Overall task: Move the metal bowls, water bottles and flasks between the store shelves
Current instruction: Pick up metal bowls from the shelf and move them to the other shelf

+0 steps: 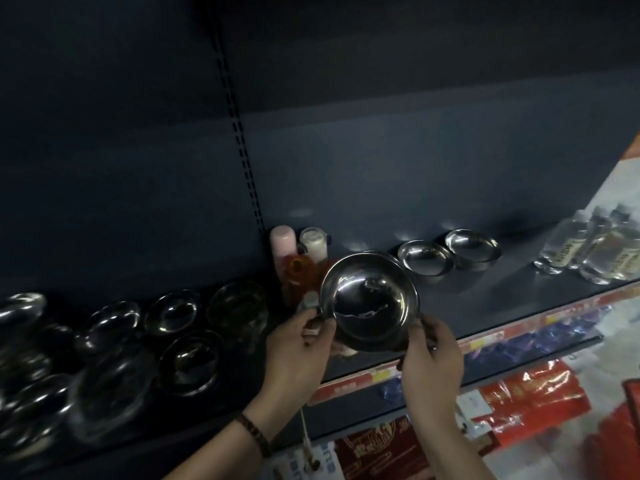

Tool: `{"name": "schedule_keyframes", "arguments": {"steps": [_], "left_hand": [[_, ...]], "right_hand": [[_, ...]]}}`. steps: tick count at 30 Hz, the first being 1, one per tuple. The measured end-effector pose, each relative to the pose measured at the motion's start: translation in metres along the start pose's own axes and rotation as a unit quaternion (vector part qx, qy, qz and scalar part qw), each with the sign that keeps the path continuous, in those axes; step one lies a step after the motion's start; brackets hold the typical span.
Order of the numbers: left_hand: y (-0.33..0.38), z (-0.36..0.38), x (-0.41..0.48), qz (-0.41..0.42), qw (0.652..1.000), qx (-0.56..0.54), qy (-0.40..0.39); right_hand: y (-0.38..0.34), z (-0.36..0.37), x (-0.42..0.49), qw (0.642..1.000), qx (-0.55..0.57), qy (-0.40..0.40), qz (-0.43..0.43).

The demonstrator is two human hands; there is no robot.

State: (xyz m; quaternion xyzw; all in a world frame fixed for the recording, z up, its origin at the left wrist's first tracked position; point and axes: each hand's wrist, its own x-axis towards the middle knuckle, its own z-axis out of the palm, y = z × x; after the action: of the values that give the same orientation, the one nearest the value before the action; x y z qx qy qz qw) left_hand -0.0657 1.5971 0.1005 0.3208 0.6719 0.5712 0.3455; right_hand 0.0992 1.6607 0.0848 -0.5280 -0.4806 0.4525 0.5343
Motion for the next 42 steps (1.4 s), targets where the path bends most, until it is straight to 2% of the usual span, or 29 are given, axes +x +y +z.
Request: {"name": "schedule_keyframes", "arguments": {"steps": [3, 8, 12, 16, 20, 23, 26, 30, 34, 42], "left_hand": [[0.003, -0.049, 0.0, 0.005, 0.999, -0.01, 0.035], [0.003, -0.146, -0.01, 0.047, 0.993, -0.004, 0.112], [-0.004, -0.234, -0.016, 0.069, 0.982, 0.001, 0.177], [-0.012, -0.32, -0.016, 0.086, 0.964, 0.045, 0.247], [-0.026, -0.402, 0.0, 0.116, 0.92, 0.186, 0.326], [-0.037, -0.457, 0.015, 0.094, 0.918, 0.151, 0.354], [-0.044, -0.505, 0.027, 0.078, 0.904, 0.149, 0.392], [-0.05, -0.551, 0.043, 0.034, 0.9, 0.183, 0.393], [-0.061, -0.579, 0.058, -0.02, 0.885, 0.211, 0.414], [-0.08, -0.591, 0.065, -0.064, 0.894, 0.224, 0.382]], "right_hand": [[-0.004, 0.036, -0.019, 1.0, 0.012, -0.027, -0.01], [-0.011, 0.113, -0.057, 0.991, -0.011, -0.122, -0.052], [-0.019, 0.186, -0.09, 0.966, -0.055, -0.226, -0.112], [-0.027, 0.271, -0.122, 0.935, -0.088, -0.316, -0.132], [-0.033, 0.353, -0.16, 0.928, -0.077, -0.342, -0.126], [-0.037, 0.41, -0.186, 0.928, -0.087, -0.343, -0.121], [-0.038, 0.466, -0.206, 0.909, -0.117, -0.377, -0.137], [-0.031, 0.53, -0.223, 0.891, -0.176, -0.402, -0.11], [-0.02, 0.571, -0.235, 0.881, -0.185, -0.428, -0.083], [-0.006, 0.594, -0.232, 0.835, -0.279, -0.463, -0.104]]}}
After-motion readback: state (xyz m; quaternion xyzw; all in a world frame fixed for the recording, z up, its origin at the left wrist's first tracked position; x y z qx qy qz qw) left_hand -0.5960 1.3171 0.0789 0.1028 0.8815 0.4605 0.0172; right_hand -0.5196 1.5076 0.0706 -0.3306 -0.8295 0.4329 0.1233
